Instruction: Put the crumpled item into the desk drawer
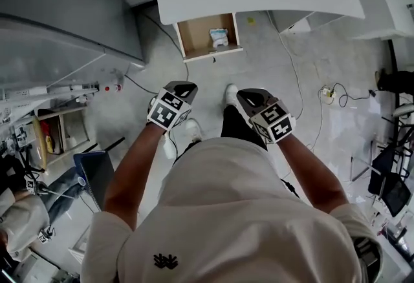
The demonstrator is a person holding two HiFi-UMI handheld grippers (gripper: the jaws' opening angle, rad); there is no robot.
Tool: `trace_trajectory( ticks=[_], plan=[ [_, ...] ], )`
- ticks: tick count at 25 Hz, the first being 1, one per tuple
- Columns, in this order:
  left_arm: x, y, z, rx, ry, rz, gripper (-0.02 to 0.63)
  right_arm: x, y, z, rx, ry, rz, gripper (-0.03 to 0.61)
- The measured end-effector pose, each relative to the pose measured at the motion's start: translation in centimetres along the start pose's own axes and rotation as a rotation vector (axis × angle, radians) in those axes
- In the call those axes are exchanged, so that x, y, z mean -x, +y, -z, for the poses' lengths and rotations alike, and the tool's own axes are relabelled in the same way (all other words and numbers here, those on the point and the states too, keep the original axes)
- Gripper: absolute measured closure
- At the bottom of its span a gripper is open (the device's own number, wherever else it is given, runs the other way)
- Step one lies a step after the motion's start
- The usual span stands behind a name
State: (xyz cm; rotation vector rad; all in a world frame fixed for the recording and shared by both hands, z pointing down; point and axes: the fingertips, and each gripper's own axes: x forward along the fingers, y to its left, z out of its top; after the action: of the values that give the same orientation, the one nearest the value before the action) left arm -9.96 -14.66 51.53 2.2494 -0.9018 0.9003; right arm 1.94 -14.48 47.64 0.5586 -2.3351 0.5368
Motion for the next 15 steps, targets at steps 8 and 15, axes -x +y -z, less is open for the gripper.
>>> trace_trajectory(
  ticks=[8,15],
  plan=[
    [8.0,-3.4,2.7,0.008,-0.097,0.043,0.586,0.5,5.6,-0.9,0.006,-0.038,0.012,0.549],
    [13.3,-4.9,5.0,0.043,-0.164,0.038,0.589,0.5,11.6,-0.5,0.029,-0.035,-0.001,0.549]
  ],
)
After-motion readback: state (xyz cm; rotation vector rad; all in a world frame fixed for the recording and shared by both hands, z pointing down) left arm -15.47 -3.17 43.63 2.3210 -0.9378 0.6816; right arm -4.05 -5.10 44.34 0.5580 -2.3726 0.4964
